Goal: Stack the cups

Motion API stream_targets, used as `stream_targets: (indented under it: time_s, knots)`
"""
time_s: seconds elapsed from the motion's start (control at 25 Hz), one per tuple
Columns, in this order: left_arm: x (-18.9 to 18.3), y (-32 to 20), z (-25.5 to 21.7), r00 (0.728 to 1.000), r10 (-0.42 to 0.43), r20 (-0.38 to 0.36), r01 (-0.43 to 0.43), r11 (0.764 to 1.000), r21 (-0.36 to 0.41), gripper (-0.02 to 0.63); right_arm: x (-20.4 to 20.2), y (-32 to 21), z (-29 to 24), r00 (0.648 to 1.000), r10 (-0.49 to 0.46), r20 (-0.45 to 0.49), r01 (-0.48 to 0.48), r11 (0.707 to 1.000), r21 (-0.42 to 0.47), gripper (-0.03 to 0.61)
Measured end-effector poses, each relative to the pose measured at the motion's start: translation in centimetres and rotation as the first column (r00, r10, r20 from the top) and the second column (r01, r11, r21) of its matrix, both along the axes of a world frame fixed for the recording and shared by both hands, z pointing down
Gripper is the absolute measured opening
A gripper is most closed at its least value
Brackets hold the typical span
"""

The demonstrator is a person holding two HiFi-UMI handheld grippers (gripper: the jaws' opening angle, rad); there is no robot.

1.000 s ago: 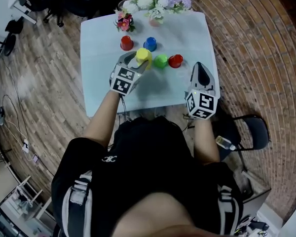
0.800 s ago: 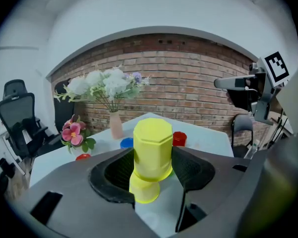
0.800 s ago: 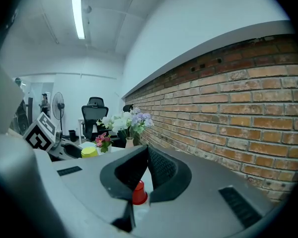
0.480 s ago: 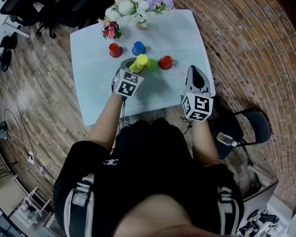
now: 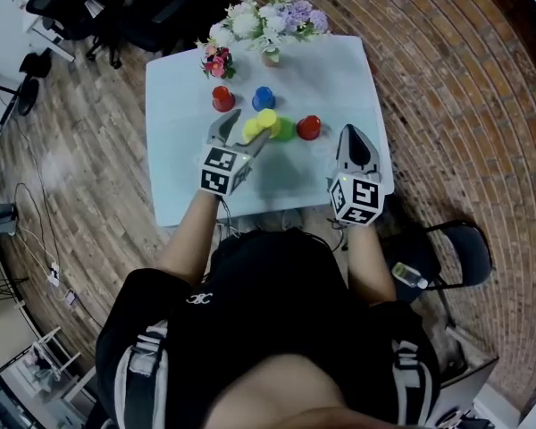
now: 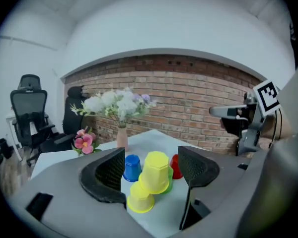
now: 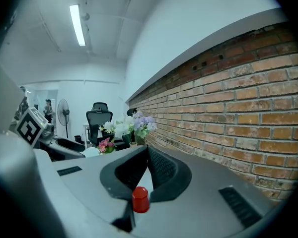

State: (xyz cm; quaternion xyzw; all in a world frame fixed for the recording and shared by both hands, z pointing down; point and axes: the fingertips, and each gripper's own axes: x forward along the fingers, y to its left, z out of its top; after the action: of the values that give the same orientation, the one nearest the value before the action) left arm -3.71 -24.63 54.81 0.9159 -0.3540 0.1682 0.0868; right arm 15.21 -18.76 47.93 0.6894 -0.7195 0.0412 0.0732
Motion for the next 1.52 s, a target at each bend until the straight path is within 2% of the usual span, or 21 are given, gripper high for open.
stream_targets:
  time_s: [0.12, 0.32, 0.44, 0.52, 0.56, 0.68, 0.92, 1.32, 1.36, 1.4, 1.44, 1.52]
  knots:
    - [-2.4, 0.3, -3.4, 0.992, -0.107, -0.069, 0.11, 0.993, 0.038, 0.316, -0.8, -0.8, -1.2, 0.999, -0.028, 0.015, 0.028, 0.999, 0.034, 0.0]
    - [-5.8, 1.7, -7.9, 0.97, -0.231, -0.069, 0.238, 0.966, 0.104, 0.284, -2.8, -2.0, -3.7, 0.996, -0.085, 0.03, 0.081, 0.991, 0.109, 0.0]
    - [-8.0, 2.9, -10.3, 0.945, -0.317, -0.078, 0.326, 0.93, 0.17, 0.19, -4.0, -2.5, -5.4, 0.993, -0.114, 0.034, 0.107, 0.981, 0.161, 0.0]
    - [-9.6, 3.7, -11.9, 0.916, -0.391, -0.093, 0.402, 0.889, 0.218, 0.042, -4.8, -2.7, -6.3, 0.99, -0.135, 0.042, 0.124, 0.974, 0.188, 0.0]
    - [-10.3, 4.2, -12.5, 0.903, -0.417, -0.101, 0.43, 0.872, 0.234, 0.005, -5.1, -2.7, -6.7, 0.988, -0.145, 0.047, 0.134, 0.971, 0.196, 0.0]
    - [-11.5, 5.7, -13.4, 0.886, -0.447, -0.125, 0.464, 0.853, 0.238, 0.003, -6.3, -2.4, -7.3, 0.982, -0.179, 0.054, 0.164, 0.965, 0.206, 0.0]
    - [-13.2, 7.5, -13.4, 0.861, -0.494, -0.119, 0.508, 0.83, 0.232, 0.005, -7.9, -2.4, -7.6, 0.974, -0.22, 0.046, 0.207, 0.957, 0.205, 0.0]
    - [-13.8, 8.9, -14.5, 0.85, -0.494, -0.183, 0.525, 0.819, 0.23, 0.015, -7.1, -1.5, -7.5, 0.976, -0.215, 0.037, 0.205, 0.961, 0.185, 0.0]
    - [-13.8, 8.9, -14.5, 0.854, -0.483, -0.192, 0.518, 0.824, 0.228, 0.081, -7.0, -1.6, -7.3, 0.976, -0.214, 0.039, 0.204, 0.962, 0.182, 0.0]
    - [-13.8, 8.7, -14.5, 0.86, -0.47, -0.196, 0.507, 0.831, 0.229, 0.184, -7.0, -1.8, -7.1, 0.976, -0.213, 0.04, 0.203, 0.962, 0.18, 0.0]
    - [-13.8, 8.5, -14.4, 0.869, -0.456, -0.194, 0.492, 0.838, 0.234, 0.252, -7.0, -1.9, -6.9, 0.976, -0.213, 0.041, 0.203, 0.963, 0.179, 0.0]
    - [-13.7, 8.0, -13.9, 0.888, -0.427, -0.171, 0.459, 0.852, 0.251, 0.305, -6.8, -2.1, -6.4, 0.977, -0.209, 0.042, 0.199, 0.964, 0.175, 0.0]
